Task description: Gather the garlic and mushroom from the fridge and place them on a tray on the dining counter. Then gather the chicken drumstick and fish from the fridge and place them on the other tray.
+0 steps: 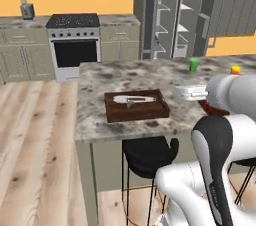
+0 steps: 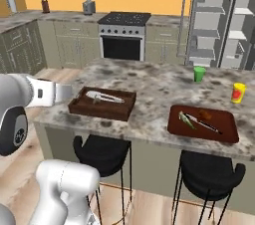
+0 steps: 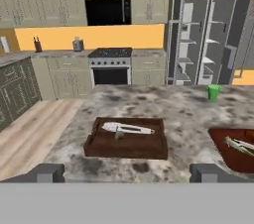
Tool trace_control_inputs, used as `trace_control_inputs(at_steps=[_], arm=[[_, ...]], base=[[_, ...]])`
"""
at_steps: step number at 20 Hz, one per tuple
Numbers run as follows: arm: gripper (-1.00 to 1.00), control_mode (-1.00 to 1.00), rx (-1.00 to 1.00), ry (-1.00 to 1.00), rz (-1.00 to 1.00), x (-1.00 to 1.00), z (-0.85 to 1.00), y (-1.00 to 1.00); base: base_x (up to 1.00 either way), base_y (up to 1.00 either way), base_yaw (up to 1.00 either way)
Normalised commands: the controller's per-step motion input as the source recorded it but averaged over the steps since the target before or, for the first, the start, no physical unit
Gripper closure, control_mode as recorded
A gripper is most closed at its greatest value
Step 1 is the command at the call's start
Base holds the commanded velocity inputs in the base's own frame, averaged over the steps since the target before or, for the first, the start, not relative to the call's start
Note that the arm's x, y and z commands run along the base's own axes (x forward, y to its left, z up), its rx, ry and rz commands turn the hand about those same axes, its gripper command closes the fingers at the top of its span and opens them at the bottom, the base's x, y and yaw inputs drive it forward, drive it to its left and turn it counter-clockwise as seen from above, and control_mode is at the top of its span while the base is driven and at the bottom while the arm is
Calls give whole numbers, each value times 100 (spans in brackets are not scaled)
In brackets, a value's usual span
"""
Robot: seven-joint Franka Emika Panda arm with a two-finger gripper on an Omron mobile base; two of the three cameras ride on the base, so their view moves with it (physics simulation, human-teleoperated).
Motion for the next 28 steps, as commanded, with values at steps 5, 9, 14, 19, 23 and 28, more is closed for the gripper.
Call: trace_control_inputs(at_steps=[5, 9, 14, 19, 23, 28], arm=[[-100, 100, 0, 0, 0, 0, 0, 0], [-100, 100, 0, 0, 0, 0, 0, 0], [-100, 100, 0, 0, 0, 0, 0, 0], [-100, 100, 0, 0, 0, 0, 0, 0], [-100, 100, 0, 0, 0, 0, 0, 0], [-100, 100, 0, 0, 0, 0, 0, 0]], base=[[-88, -46, -3], [-59, -90, 2], [-42, -100, 6], [-35, -100, 6], [-40, -100, 8], [-30, -100, 10]])
